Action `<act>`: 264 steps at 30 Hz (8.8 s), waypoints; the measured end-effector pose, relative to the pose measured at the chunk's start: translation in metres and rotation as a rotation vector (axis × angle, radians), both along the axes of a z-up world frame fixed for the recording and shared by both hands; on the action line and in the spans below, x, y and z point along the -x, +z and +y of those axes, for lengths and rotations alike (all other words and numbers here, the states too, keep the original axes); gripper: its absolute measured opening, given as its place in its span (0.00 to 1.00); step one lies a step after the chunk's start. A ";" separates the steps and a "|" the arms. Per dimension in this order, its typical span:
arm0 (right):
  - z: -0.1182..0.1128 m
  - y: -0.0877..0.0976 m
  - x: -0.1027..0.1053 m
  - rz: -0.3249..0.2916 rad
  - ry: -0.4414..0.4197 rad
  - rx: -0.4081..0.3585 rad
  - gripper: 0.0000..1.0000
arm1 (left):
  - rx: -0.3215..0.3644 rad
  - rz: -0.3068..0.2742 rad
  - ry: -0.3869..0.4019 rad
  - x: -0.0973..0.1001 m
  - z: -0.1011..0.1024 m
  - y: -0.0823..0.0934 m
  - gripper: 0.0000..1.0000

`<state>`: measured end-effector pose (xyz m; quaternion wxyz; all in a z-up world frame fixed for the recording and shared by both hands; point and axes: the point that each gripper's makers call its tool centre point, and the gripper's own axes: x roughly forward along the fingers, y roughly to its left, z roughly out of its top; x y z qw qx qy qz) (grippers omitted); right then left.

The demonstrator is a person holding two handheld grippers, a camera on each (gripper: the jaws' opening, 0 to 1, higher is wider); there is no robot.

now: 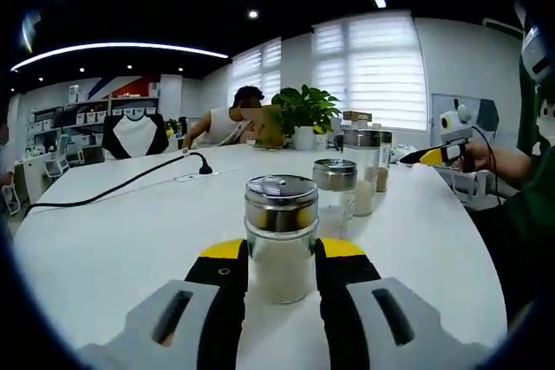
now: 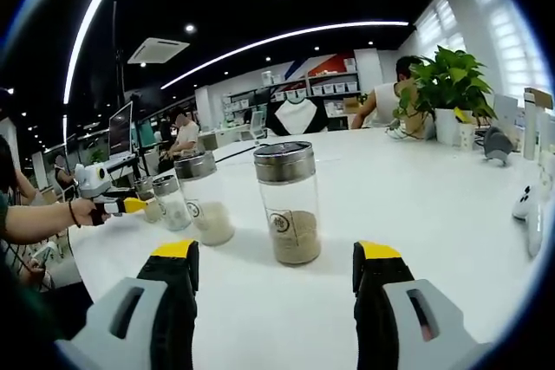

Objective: Rotate the seasoning bottle until the label or dispensing opening points toward the visible target arrow and the bottle remains upright within the marked orientation range

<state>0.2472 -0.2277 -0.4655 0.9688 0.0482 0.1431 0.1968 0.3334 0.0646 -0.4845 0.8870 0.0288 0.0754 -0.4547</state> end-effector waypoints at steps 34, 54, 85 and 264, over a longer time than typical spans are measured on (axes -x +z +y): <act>-0.004 0.000 -0.003 0.001 -0.001 0.018 0.73 | -0.040 -0.033 0.241 0.011 0.018 0.012 0.50; -0.004 0.003 -0.006 0.003 0.000 0.017 0.73 | 0.029 -0.015 0.552 0.017 0.015 0.011 0.50; -0.005 -0.001 -0.003 0.009 -0.023 0.011 0.73 | 0.039 -0.003 0.766 -0.002 0.006 0.005 0.38; -0.009 0.003 -0.006 -0.019 -0.022 0.055 0.72 | 0.013 -0.018 0.671 0.000 0.004 0.011 0.47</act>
